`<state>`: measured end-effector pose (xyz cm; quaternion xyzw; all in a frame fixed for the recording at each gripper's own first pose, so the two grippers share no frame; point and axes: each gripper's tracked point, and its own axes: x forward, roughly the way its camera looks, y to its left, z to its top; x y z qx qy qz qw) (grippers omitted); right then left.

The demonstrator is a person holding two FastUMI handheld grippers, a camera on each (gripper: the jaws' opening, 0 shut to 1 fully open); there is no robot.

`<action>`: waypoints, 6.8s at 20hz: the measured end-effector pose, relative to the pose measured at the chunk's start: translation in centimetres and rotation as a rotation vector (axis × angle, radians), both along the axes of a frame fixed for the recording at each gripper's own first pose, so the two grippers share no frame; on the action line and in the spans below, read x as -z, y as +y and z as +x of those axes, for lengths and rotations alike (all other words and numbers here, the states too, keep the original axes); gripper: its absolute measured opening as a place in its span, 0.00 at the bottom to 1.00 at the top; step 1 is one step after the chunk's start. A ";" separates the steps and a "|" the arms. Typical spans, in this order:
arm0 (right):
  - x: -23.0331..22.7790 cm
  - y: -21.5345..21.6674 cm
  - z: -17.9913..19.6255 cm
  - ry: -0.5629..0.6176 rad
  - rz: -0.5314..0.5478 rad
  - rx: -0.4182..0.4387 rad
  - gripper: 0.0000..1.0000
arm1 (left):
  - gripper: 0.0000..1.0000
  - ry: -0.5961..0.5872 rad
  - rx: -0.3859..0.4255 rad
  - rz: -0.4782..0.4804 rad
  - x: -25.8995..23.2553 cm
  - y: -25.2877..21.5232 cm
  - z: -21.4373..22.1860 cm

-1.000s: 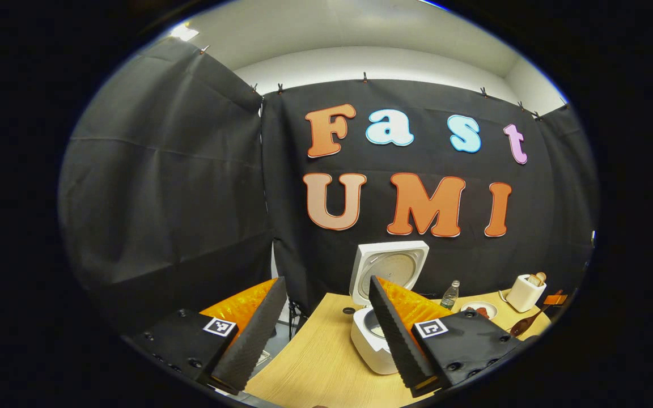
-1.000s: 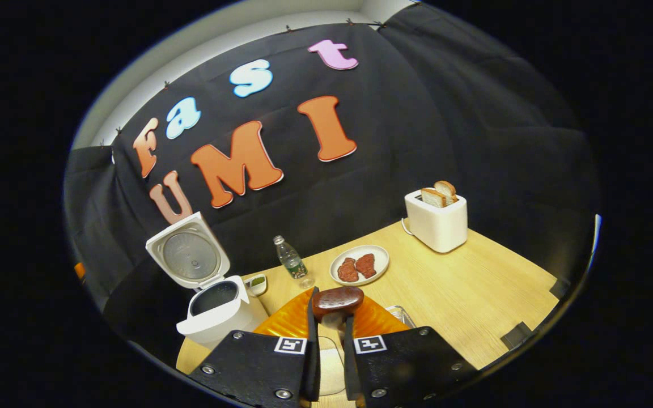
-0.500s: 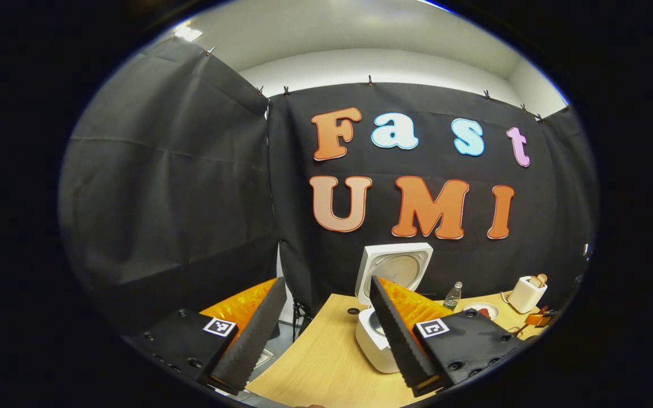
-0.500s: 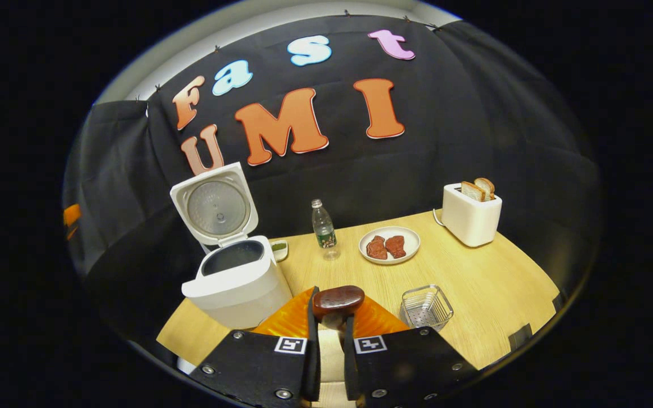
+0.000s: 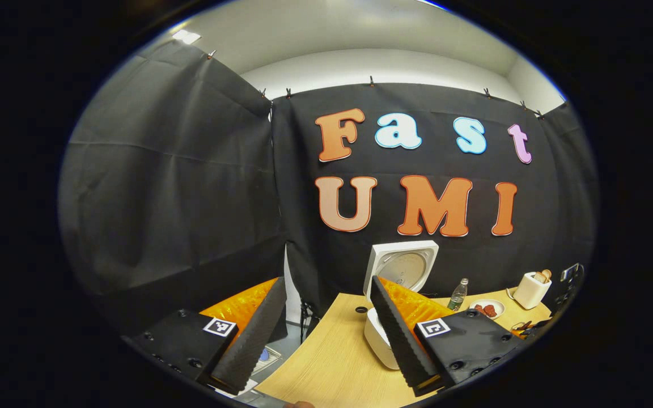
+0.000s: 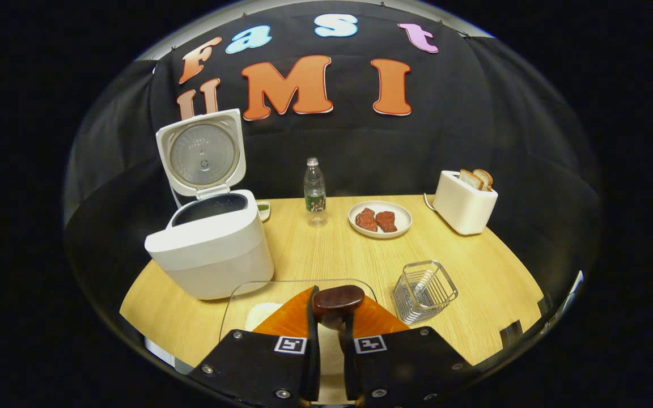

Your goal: Close the left gripper, press the button to open the rice cooker; take a wooden spoon from the chopstick holder with the right hand, scoop a spoonful of rice and pour it into the rice cooker, then put the wooden spoon back into the chopstick holder.

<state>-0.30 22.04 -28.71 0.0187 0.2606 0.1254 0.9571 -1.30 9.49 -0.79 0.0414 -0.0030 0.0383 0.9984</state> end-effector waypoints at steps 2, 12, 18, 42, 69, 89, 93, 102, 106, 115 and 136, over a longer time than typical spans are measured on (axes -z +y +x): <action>-0.1 -0.3 -0.2 -0.016 0.005 0.037 0.17 | 1.00 0.003 -0.007 0.002 0.2 0.4 0.1; 1.6 2.9 -1.7 0.142 0.321 0.097 0.17 | 1.00 0.047 0.001 -0.018 2.1 0.9 1.3; 1.6 3.6 -1.1 0.189 0.474 0.124 0.17 | 1.00 0.058 0.012 -0.025 2.7 0.4 2.1; -2.3 -1.7 1.1 0.386 1.076 0.325 0.16 | 1.00 0.017 0.032 -0.024 1.0 -1.6 1.4; -17.7 10.1 10.3 0.375 1.271 0.162 0.16 | 1.00 0.059 0.151 -0.041 2.5 -4.7 0.3; -20.8 17.9 15.7 0.128 0.948 0.033 0.16 | 1.00 0.108 0.177 -0.046 5.4 -4.3 3.6; -21.1 18.1 15.9 0.074 0.885 0.013 0.16 | 1.00 0.110 0.180 -0.047 5.5 -4.4 3.9; -22.7 19.5 16.0 -0.020 0.783 -0.057 0.16 | 1.00 0.117 0.171 -0.051 6.0 -4.0 4.3; -23.3 19.7 15.8 -0.063 0.742 -0.086 0.16 | 1.00 0.119 0.170 -0.056 6.0 -4.0 4.4; -23.4 20.2 15.6 -0.087 0.714 -0.120 0.16 | 1.00 0.120 0.177 -0.053 6.2 -4.3 4.5; -23.6 22.3 14.0 -0.265 0.445 -0.271 0.16 | 1.00 0.138 0.177 -0.039 7.0 -4.4 4.9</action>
